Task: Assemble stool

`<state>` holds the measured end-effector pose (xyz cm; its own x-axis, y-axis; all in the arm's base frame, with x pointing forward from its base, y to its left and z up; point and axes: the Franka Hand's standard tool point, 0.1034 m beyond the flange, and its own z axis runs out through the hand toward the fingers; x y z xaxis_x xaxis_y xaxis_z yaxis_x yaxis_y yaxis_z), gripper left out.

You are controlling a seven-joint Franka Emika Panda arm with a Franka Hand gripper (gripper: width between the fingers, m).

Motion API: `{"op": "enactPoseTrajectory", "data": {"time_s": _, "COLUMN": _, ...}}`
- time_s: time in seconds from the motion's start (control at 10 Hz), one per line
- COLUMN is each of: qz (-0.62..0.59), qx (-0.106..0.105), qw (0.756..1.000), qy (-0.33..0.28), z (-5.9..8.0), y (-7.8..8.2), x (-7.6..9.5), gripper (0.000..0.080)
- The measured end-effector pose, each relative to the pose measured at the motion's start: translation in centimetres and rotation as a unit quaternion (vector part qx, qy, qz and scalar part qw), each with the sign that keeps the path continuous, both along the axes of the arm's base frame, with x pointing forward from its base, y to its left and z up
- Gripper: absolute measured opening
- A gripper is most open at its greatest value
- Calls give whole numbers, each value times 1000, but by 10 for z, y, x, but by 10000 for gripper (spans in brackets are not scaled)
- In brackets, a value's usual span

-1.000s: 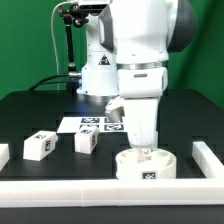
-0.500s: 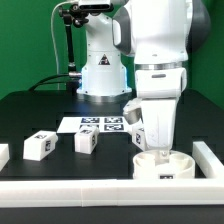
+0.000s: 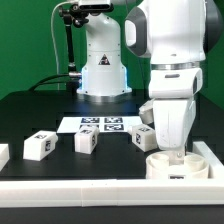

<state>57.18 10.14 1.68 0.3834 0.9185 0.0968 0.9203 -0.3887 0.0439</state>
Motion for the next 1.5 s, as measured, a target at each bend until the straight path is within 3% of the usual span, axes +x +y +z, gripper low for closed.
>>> {"op": "enactPoseTrajectory", "data": {"time_s": 0.2, "qz": 0, "qx": 0, "qw": 1000, "qy": 0, "z": 0, "y": 0, "x": 0, "gripper": 268}}
{"op": "enactPoseTrajectory", "data": {"time_s": 0.3, "qz": -5, "qx": 0, "qw": 1000, "qy": 0, "z": 1, "y": 0, "x": 0, "gripper": 268}}
{"op": "enactPoseTrajectory", "data": {"time_s": 0.5, "qz": -13, "qx": -1, "qw": 1000, "qy": -5, "z": 16, "y": 1, "x": -5, "gripper": 600}}
{"op": "enactPoseTrajectory", "data": {"time_s": 0.8, "qz": -19, "qx": -5, "qw": 1000, "qy": -10, "z": 37, "y": -11, "x": -10, "gripper": 647}}
{"op": "enactPoseTrajectory", "data": {"time_s": 0.9, "qz": -26, "qx": -8, "qw": 1000, "qy": -9, "z": 42, "y": -21, "x": -23, "gripper": 649}}
{"op": "enactPoseTrajectory", "data": {"time_s": 1.2, "qz": -40, "qx": -12, "qw": 999, "qy": -9, "z": 45, "y": -41, "x": -56, "gripper": 649}}
{"op": "enactPoseTrajectory", "data": {"time_s": 1.3, "qz": -23, "qx": -15, "qw": 1000, "qy": -8, "z": 44, "y": -50, "x": -61, "gripper": 649}}
{"op": "enactPoseTrajectory", "data": {"time_s": 1.5, "qz": -43, "qx": -13, "qw": 999, "qy": -6, "z": 43, "y": -49, "x": -60, "gripper": 649}}
